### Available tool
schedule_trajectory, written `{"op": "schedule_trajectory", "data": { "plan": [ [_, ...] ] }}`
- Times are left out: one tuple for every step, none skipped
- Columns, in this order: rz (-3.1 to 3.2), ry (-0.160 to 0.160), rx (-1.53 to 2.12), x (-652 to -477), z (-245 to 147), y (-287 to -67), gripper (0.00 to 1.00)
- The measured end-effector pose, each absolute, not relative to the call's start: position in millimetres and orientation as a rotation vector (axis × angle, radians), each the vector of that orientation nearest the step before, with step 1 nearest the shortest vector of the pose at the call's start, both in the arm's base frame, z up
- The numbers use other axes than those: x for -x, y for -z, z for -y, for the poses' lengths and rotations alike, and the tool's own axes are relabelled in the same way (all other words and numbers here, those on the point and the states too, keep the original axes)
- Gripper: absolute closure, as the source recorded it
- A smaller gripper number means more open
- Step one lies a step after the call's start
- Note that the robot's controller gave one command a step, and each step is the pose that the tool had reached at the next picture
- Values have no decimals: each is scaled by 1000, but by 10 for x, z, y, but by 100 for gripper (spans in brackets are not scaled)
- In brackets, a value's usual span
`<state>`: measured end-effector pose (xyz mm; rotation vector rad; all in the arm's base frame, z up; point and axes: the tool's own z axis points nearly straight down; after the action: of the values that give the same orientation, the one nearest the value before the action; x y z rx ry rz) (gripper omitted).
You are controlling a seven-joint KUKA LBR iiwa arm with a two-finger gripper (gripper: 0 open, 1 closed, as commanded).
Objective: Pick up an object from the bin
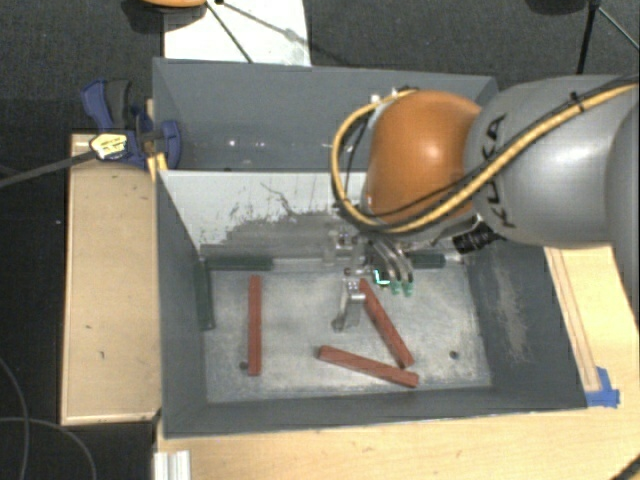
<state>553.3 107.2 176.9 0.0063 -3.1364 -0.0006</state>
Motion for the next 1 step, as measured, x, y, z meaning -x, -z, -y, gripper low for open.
{"op": "schedule_trajectory", "data": {
  "plan": [
    [3144,2,-2,-5551,-1067,-1808,0]
  ]
}}
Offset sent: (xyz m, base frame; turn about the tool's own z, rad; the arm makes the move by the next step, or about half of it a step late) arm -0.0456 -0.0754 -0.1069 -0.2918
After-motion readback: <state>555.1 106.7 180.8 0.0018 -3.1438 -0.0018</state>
